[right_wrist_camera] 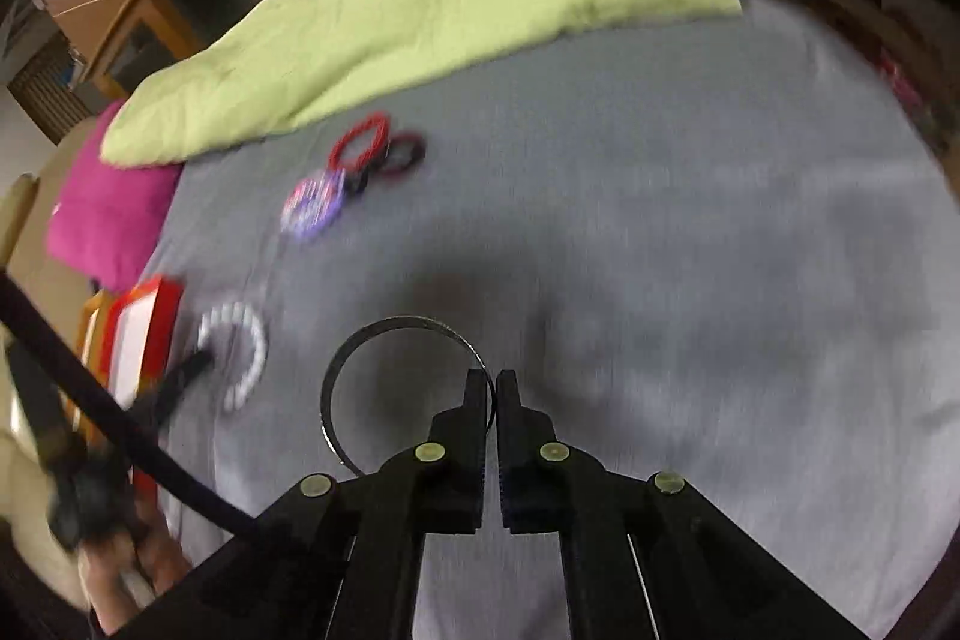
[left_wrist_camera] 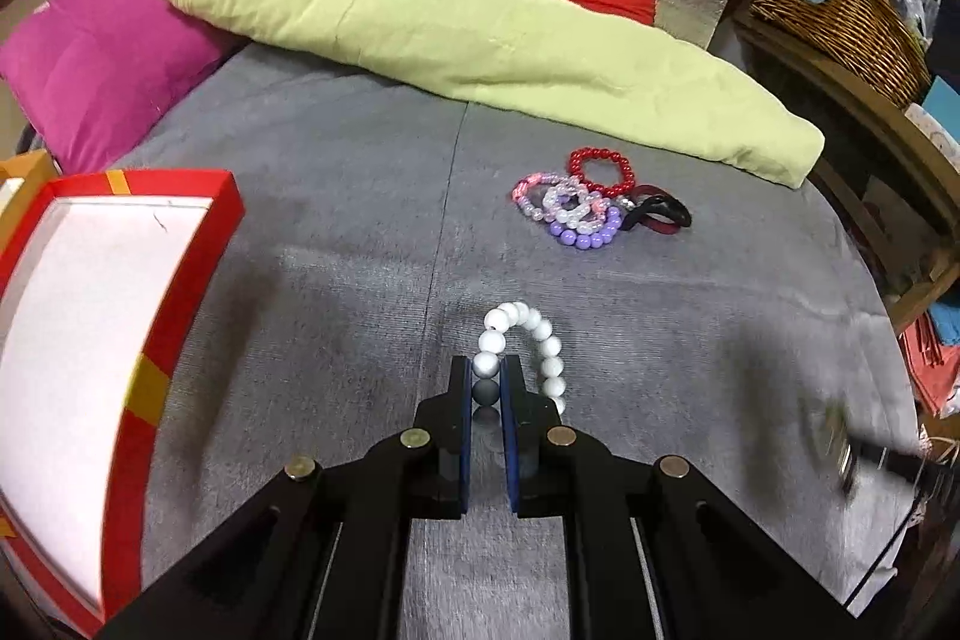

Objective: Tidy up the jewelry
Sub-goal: 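Carry both bracelets to the red box and release them inside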

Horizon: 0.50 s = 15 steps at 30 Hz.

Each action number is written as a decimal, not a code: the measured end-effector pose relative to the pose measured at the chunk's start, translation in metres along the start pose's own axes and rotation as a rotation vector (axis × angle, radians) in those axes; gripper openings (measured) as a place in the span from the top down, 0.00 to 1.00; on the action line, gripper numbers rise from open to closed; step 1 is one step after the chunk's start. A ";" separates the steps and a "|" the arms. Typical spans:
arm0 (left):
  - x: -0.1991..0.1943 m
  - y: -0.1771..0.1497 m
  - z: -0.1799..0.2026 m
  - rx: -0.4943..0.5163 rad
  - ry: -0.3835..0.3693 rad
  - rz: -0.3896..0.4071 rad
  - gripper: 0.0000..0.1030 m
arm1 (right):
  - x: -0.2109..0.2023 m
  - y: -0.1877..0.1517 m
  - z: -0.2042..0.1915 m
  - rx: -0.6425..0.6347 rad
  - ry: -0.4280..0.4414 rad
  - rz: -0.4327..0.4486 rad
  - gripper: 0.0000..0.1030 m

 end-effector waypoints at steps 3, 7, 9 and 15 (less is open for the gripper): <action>-0.012 -0.001 0.003 0.012 0.017 0.018 0.91 | 0.012 -0.034 -0.003 0.000 0.029 -0.028 0.97; -0.027 -0.002 0.004 0.039 0.052 0.051 0.91 | 0.019 -0.054 -0.011 -0.009 0.054 -0.039 0.97; -0.033 -0.002 0.004 0.043 0.050 0.058 0.91 | 0.012 -0.058 -0.012 -0.019 0.057 -0.033 0.97; -0.058 0.004 -0.007 0.024 0.039 0.107 0.91 | 0.001 -0.058 -0.028 -0.045 0.056 -0.012 0.97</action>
Point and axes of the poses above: each gripper's, at about its wrist camera, not at the fingertips, and x roughly the way its jaws point, z to its right, y to its top, the point moved 10 cm from there along x, roughly the way its jaws point, and after that the axes turned 10 degrees about -z, right-handed, at the moved point
